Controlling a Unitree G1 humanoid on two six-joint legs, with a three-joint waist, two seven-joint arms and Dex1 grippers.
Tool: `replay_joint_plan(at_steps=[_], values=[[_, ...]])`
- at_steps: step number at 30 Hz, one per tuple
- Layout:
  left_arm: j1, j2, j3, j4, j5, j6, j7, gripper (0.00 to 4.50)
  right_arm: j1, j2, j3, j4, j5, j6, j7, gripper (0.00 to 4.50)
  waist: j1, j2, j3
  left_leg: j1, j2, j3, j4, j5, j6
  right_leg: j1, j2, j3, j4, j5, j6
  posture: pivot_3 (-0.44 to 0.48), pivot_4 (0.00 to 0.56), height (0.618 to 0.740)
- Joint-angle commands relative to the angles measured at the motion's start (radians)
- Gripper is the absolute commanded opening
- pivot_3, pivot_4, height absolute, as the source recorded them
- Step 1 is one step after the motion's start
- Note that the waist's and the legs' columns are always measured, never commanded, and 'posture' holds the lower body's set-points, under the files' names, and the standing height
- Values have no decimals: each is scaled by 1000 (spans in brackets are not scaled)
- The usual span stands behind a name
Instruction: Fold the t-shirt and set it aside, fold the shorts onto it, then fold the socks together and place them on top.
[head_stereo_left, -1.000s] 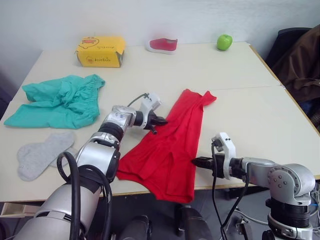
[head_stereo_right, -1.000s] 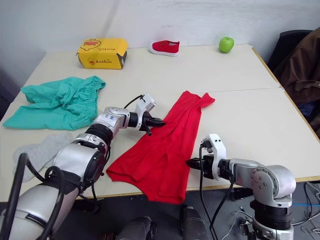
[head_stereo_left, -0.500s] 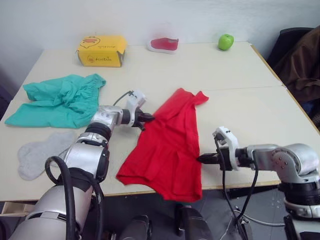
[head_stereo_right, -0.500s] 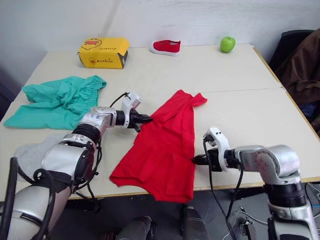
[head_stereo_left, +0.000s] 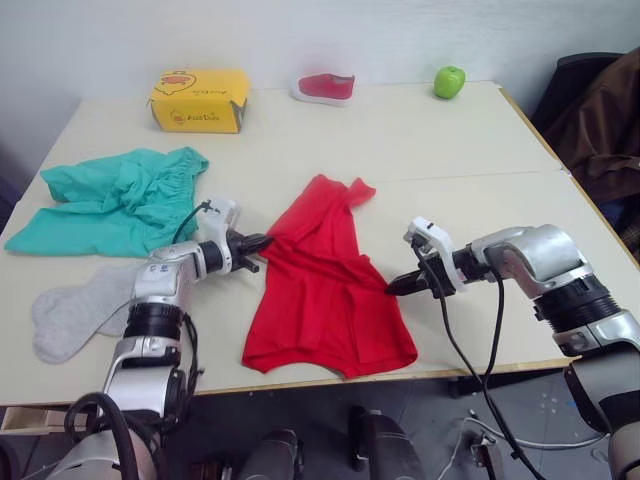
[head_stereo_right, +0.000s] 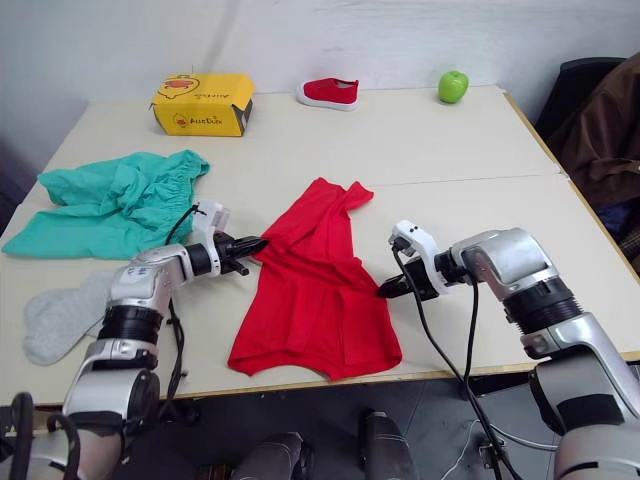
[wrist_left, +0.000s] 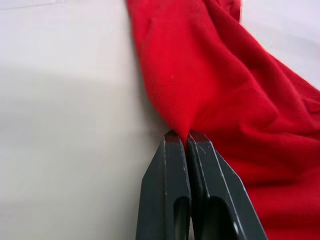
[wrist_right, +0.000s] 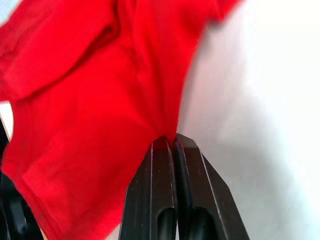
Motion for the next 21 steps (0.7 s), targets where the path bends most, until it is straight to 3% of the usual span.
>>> replay_joint_plan(at_steps=[1,4,11,12,14,18,21], values=[[67,-9,13,-184,-24,41,84,0,-16,-3,5,26,-43,-35,50,21,6,0,0,0,0,0,0,0,0,0,0,0,0,0,0,0,150,740],[84,-42,-3,-204,-47,45,105,0,-4,2,-3,20,-56,-41,69,21,11,0,0,0,0,0,0,0,0,0,0,0,0,0,0,0,150,740],[-65,-27,-71,60,-13,-54,63,0,51,8,-55,-28,-45,-15,56,21,12,0,0,0,0,-2,2,0,-1,3,0,-3,-1,0,0,0,150,740],[-78,-16,-77,93,-15,-61,43,220,63,10,-71,-37,-47,-12,37,3,11,0,0,1,0,-2,2,0,-1,2,0,-4,-1,0,0,0,150,740],[-94,5,-94,128,-22,-71,-8,575,82,17,-101,-53,-47,0,6,445,7,0,0,1,0,-2,1,0,-1,2,0,-4,-1,0,0,0,150,740],[-85,70,-155,110,-6,-93,-108,1720,121,12,-185,-129,0,55,-19,1556,6,0,0,1,0,-2,1,0,-1,2,0,-4,-1,0,0,0,150,740],[-33,213,-240,27,50,-166,-251,2600,156,-54,-251,-247,46,128,-22,2530,7,1,1,0,0,-2,1,0,-1,2,0,-4,-1,0,0,0,150,740]])
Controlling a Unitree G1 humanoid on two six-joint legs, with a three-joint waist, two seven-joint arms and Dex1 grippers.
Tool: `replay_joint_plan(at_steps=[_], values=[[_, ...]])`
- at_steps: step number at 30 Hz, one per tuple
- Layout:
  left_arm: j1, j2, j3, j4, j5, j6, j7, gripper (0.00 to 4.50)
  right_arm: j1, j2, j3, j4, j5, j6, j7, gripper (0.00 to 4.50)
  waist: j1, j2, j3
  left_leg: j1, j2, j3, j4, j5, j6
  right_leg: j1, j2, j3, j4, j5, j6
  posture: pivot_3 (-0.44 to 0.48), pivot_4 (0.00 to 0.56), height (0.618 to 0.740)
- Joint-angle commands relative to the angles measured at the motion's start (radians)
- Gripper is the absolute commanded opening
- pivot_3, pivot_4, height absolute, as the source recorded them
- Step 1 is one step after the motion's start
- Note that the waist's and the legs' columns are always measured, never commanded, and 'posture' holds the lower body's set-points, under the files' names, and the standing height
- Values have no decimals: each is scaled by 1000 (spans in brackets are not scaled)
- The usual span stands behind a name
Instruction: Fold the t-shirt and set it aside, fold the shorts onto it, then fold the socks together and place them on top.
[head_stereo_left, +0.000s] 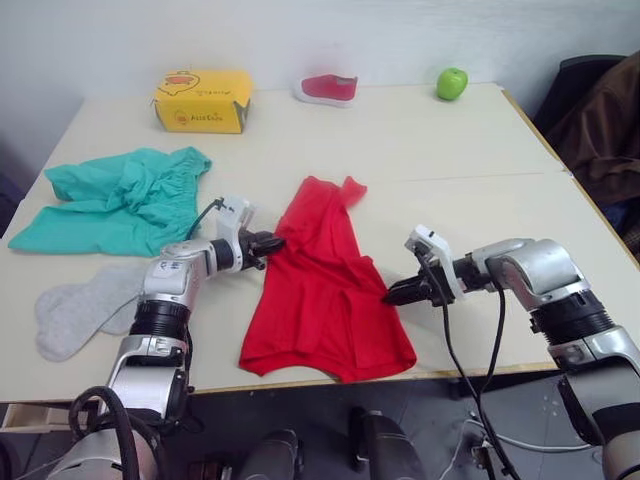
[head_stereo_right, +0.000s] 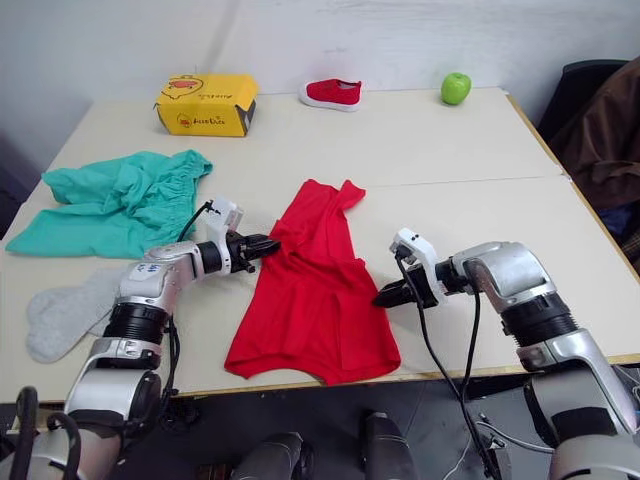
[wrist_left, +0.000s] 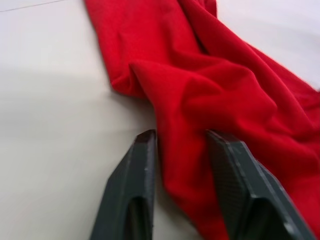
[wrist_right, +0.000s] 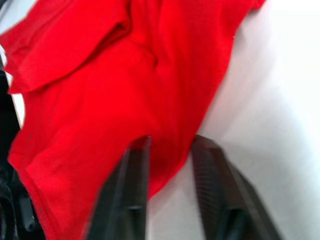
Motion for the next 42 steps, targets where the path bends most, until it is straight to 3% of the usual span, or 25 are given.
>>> replay_joint_plan(at_steps=[1,3,6,7,10,14,19,21,24,26,33,35,37,39,42], values=[[52,146,-68,-118,52,-92,-159,2921,28,-86,-100,-134,55,81,-11,2857,-1,2,1,0,0,0,-1,0,0,-1,0,0,0,0,0,0,150,740],[113,229,-78,-211,47,-164,-245,3526,63,-138,-133,-202,68,75,-9,3525,0,3,2,0,0,0,-2,0,0,-1,0,0,-1,0,0,0,150,740],[230,326,-66,-302,58,-488,-356,4410,157,-198,-171,-262,13,-95,-27,4500,3,3,2,-1,1,0,-3,0,0,-1,0,0,-4,0,0,0,150,740],[257,343,-66,-301,71,-590,-367,4485,195,-209,-176,-279,-21,-197,-31,4500,5,3,2,0,2,0,-3,-1,0,0,0,0,-5,0,0,0,150,740],[306,325,-33,-246,103,-1042,-317,4485,354,-214,-209,-277,-187,-760,-53,4500,16,3,2,1,1,0,-2,-1,1,2,0,-1,-9,0,0,0,150,740],[305,353,-68,-97,148,-1505,-333,4485,444,-210,-237,-166,-284,-1328,-17,4500,11,3,2,2,0,3,-2,0,1,2,0,1,-8,0,1,0,150,740],[244,374,-139,124,198,-1857,-297,4485,412,-222,-179,149,-496,-2185,-70,4500,1,4,2,5,1,8,-4,0,1,2,2,1,-7,0,1,0,150,740],[208,368,-160,193,248,-1965,-262,4485,399,-215,-153,257,-562,-2355,-109,4500,1,3,2,6,1,9,-5,0,2,3,2,1,-7,0,1,0,150,740],[169,344,-173,249,320,-2033,-197,4485,345,-181,-133,383,-656,-2472,-184,4500,1,4,2,13,1,14,-11,1,4,6,2,3,-8,0,1,0,150,740],[156,332,-186,280,376,-2079,-163,4485,311,-155,-122,436,-720,-2520,-232,4500,0,3,2,27,2,13,-19,2,5,22,3,6,-15,0,1,0,150,740],[121,275,-211,316,518,-2098,-37,4485,251,-61,-68,466,-865,-2575,-362,4500,-2,1,0,58,8,15,-34,-2,12,50,7,12,-21,0,0,0,150,740],[115,270,-231,313,528,-2087,-4,4105,247,-48,-47,451,-875,-2567,-389,4500,-1,1,0,58,8,15,-34,-2,12,50,7,12,-21,0,0,0,150,740],[113,273,-249,312,535,-2072,27,3558,247,-43,-28,436,-876,-2554,-413,4106,-1,1,0,57,8,15,-34,-1,9,49,7,12,-21,0,0,0,150,740],[111,281,-269,311,540,-2063,53,2960,249,-41,-5,417,-860,-2522,-429,3573,-1,1,0,57,8,15,-34,-1,9,48,7,12,-20,0,-1,0,150,740],[115,295,-300,304,529,-2027,81,1901,250,-50,24,391,-822,-2468,-446,2414,-1,1,0,55,8,16,-34,-1,9,45,7,13,-20,0,-1,0,150,740]])
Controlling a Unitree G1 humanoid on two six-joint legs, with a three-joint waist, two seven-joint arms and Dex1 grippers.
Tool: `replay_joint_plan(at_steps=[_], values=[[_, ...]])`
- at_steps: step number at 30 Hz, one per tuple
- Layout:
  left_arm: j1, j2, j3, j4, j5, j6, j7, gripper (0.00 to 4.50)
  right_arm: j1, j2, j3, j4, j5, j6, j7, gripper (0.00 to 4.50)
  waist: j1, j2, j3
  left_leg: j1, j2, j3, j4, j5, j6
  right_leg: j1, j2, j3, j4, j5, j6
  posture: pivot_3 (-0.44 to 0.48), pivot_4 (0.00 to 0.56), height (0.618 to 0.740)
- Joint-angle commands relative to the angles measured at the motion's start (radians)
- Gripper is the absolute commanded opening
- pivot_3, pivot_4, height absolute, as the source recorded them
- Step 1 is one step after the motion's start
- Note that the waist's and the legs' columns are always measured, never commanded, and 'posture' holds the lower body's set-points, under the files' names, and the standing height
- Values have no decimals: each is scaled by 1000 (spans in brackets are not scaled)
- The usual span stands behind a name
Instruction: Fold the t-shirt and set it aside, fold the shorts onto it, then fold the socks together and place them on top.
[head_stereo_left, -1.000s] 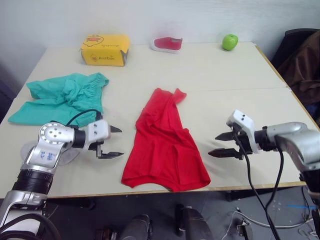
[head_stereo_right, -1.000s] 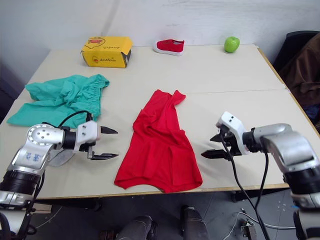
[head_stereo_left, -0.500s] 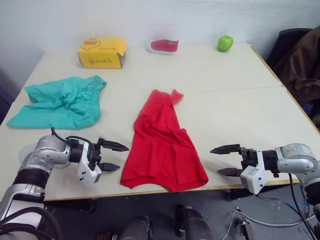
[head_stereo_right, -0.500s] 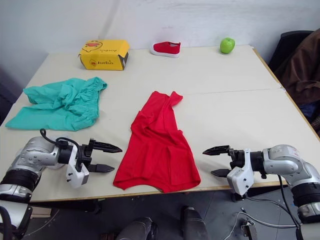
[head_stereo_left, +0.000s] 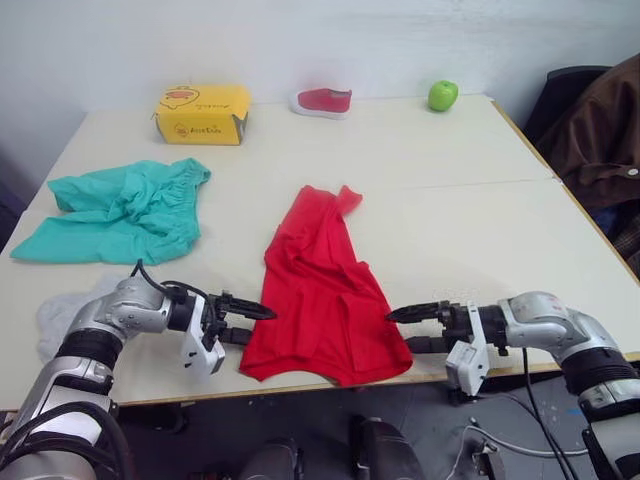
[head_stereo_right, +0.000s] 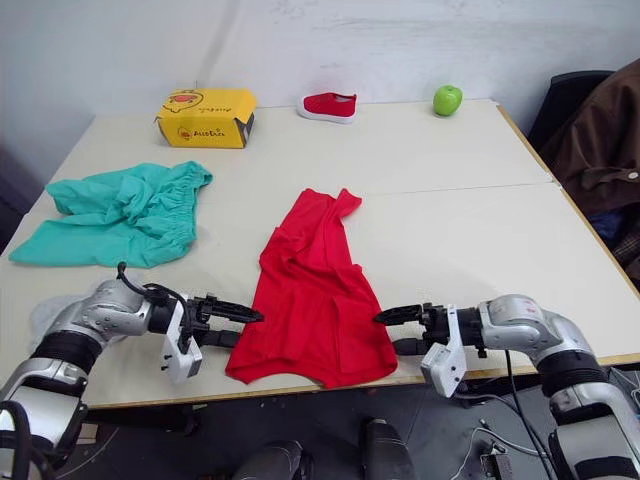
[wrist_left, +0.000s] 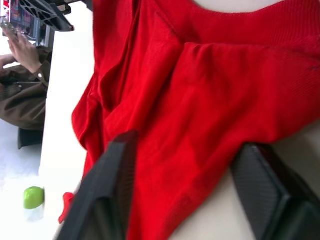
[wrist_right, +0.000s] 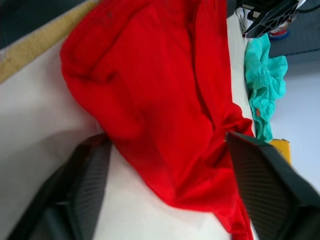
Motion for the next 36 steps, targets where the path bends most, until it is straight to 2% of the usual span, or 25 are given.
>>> replay_joint_plan(at_steps=[1,4,6,7,9,11,17,21,25,28,33,36], values=[[2,21,-35,-9,-10,39,40,1624,10,-6,44,-44,44,61,-17,2094,0,0,0,-1,0,0,0,0,0,-1,0,0,0,0,0,0,150,740],[32,43,-69,-52,-87,122,39,638,31,-24,79,-100,170,144,-6,1016,0,0,0,-5,0,3,0,0,0,-7,0,2,2,0,0,0,150,740],[80,73,-96,-142,-176,190,26,28,55,-43,94,-142,231,179,2,332,-1,1,1,-7,0,3,0,0,-1,-9,0,3,2,0,0,0,150,740],[107,91,-108,-196,-216,218,19,0,66,-56,101,-158,243,178,6,45,-3,1,1,-7,0,3,0,0,-1,-9,0,3,2,0,0,0,150,740],[172,131,-123,-326,-309,304,-1,0,98,-87,111,-201,290,211,21,45,-5,3,2,-8,1,3,0,0,0,-10,0,3,1,0,0,0,150,740],[247,178,-129,-477,-392,393,-19,0,161,-112,96,-293,424,363,43,45,-4,2,2,-9,1,3,0,-1,0,-10,0,3,0,0,0,0,150,740],[450,291,-99,-828,-537,587,-51,0,339,-243,38,-584,634,550,108,45,3,5,4,-11,2,3,0,-2,2,-10,0,3,-1,0,-1,0,150,740],[521,311,-55,-956,-614,722,-61,0,443,-300,-14,-744,713,632,132,45,7,6,6,-11,2,2,0,-5,8,-10,0,2,-3,-1,-1,0,150,740],[560,292,-9,-994,-637,784,-81,0,542,-314,-74,-859,753,694,144,45,6,6,8,-11,2,1,1,-6,8,-10,1,1,-5,-1,-1,0,150,740],[568,250,48,-949,-649,847,-63,0,543,-293,-113,-856,750,720,156,45,4,7,9,-10,2,1,1,-6,7,-10,1,1,-5,-1,-1,0,150,740],[460,127,144,-780,-674,1004,-29,0,366,-221,-154,-749,783,850,181,45,3,5,14,-9,1,2,1,-6,6,-9,2,1,-4,0,0,0,150,740],[366,64,195,-733,-715,1169,-2,0,245,-199,-158,-754,875,1067,210,45,4,5,15,-9,2,0,1,-2,-2,-10,2,0,-4,0,0,0,150,740]])
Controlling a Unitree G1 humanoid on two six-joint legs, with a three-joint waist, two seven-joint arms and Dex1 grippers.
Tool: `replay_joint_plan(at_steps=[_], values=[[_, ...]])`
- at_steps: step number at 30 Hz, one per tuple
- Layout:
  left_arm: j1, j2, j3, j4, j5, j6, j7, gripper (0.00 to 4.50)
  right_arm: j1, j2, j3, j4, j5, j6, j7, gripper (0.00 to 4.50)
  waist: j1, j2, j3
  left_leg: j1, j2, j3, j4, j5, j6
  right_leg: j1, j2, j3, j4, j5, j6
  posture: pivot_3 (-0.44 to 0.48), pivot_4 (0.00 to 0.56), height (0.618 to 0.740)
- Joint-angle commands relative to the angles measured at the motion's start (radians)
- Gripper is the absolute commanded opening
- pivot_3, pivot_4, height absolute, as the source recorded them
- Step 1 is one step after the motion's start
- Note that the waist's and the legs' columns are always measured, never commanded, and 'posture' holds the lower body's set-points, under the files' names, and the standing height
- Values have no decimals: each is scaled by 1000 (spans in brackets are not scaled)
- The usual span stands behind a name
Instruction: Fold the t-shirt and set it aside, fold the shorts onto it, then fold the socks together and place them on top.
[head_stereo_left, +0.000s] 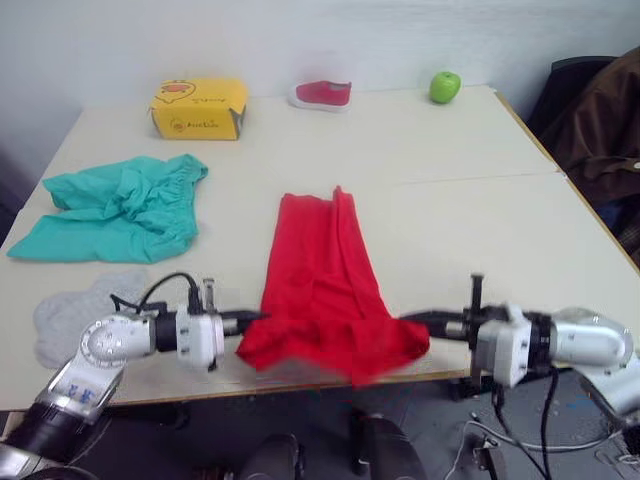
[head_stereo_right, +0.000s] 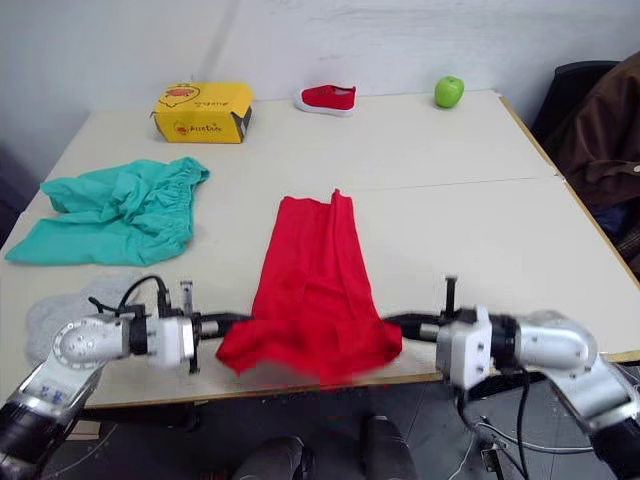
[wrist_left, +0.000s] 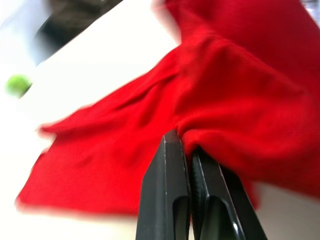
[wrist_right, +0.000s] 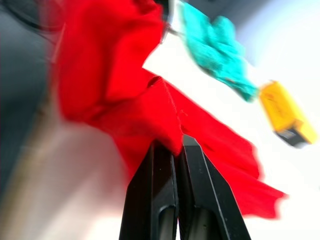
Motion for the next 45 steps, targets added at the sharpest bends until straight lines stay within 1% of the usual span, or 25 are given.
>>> replay_joint_plan(at_steps=[1,2,4,6,7,9,10,12,14,17,20,22,24,26,28,31,34,35,38,41,45], values=[[-88,-50,81,26,-68,178,42,0,-108,18,-28,-29,119,232,31,45,1,0,0,-2,0,-1,0,0,-1,-1,0,-1,0,0,0,0,150,740],[-102,-62,92,25,-70,212,43,0,-127,22,-33,-37,132,275,41,45,2,0,0,-4,0,-3,0,1,-1,-2,0,-2,0,0,0,0,150,740],[-158,-97,117,44,-83,310,67,0,-210,41,-33,-33,184,434,40,45,2,0,0,-9,0,-5,1,1,-2,-5,0,-3,1,0,0,0,150,740],[-268,-143,133,100,-83,411,102,0,-331,90,-1,36,151,532,44,45,2,0,0,-13,0,-5,2,1,-2,-8,-1,-4,0,0,0,0,150,740],[-303,-159,138,117,-77,441,108,0,-367,110,8,62,127,555,50,45,2,-1,0,-15,-1,-5,3,1,-2,-10,-1,-4,1,1,1,0,150,740],[-402,-203,134,200,-45,482,117,0,-461,172,40,187,28,535,57,45,2,-1,0,-28,-1,-7,13,1,-2,-20,-1,-7,5,1,2,0,150,740],[-454,-227,126,259,-16,469,123,0,-511,204,58,267,-22,530,53,45,2,-1,0,-28,-1,-7,15,0,-3,-20,-1,-8,6,1,2,0,150,740],[-515,-257,119,340,27,439,123,0,-572,249,70,372,-84,513,53,45,1,-1,0,-28,-2,-7,16,1,-3,-19,-1,-8,6,1,2,0,150,740],[-582,-294,109,452,69,414,121,0,-648,299,88,504,-143,542,41,45,-1,-1,0,-28,-3,-7,16,1,-3,-19,-2,-8,6,1,2,0,150,740],[-696,-362,96,672,128,447,149,0,-756,376,105,710,-184,651,71,45,-3,-1,0,-28,-3,-7,16,1,-3,-20,-2,-9,7,1,2,0,150,740],[-762,-408,111,829,156,476,175,0,-855,451,50,894,-186,711,16,45,-8,-1,0,-28,-3,-8,15,1,-4,-20,-2,-10,7,1,2,0,150,740],[-789,-430,129,899,161,493,190,0,-918,489,5,993,-170,755,-14,45,-20,-1,0,-29,-3,-8,15,2,-4,-22,-2,-10,7,1,2,0,150,740],[-809,-446,132,949,168,516,183,0,-971,515,-30,1074,-148,850,7,45,-28,-1,0,-31,-3,-8,16,2,-4,-24,-3,-12,8,1,2,0,150,740],[-828,-461,132,990,179,530,173,0,-1014,533,-55,1152,-144,932,24,45,-32,-1,0,-36,-5,-7,17,2,-4,-30,-6,-14,11,2,2,0,150,740],[-850,-474,142,1030,184,547,175,0,-1044,547,-79,1213,-151,961,22,45,-34,-1,0,-44,-6,-7,23,2,-5,-38,-8,-18,17,2,1,0,150,740],[-891,-492,180,1082,172,572,200,0,-1075,572,-123,1288,-150,990,7,45,-36,-1,0,-44,-6,-7,25,2,-5,-38,-8,-19,19,2,1,0,150,740],[-930,-502,229,1130,150,647,217,0,-1101,597,-201,1345,-119,1021,-40,45,-37,-1,0,-45,-7,-7,28,2,-5,-38,-9,-18,22,2,1,0,150,740],[-940,-503,248,1143,143,671,228,217,-1107,604,-226,1358,-111,1026,-58,10,-39,-1,0,-45,-7,-7,29,2,-5,-38,-10,-18,23,2,1,0,150,740],[-968,-498,313,1182,107,778,261,972,-1124,621,-312,1397,-76,1058,-141,675,-45,-1,0,-45,-7,-8,29,2,-5,-39,-10,-18,24,2,1,0,150,740],[-981,-492,351,1191,94,841,267,1928,-1130,630,-355,1413,-73,1068,-181,1706,-51,-1,0,-45,-7,-8,28,2,-5,-39,-10,-18,24,2,1,0,150,740],[-985,-479,368,1177,99,868,246,3147,-1125,627,-318,1401,-135,1031,-177,3126,-54,-1,0,-45,-7,-8,28,2,-5,-39,-10,-17,24,2,1,0,150,740]])
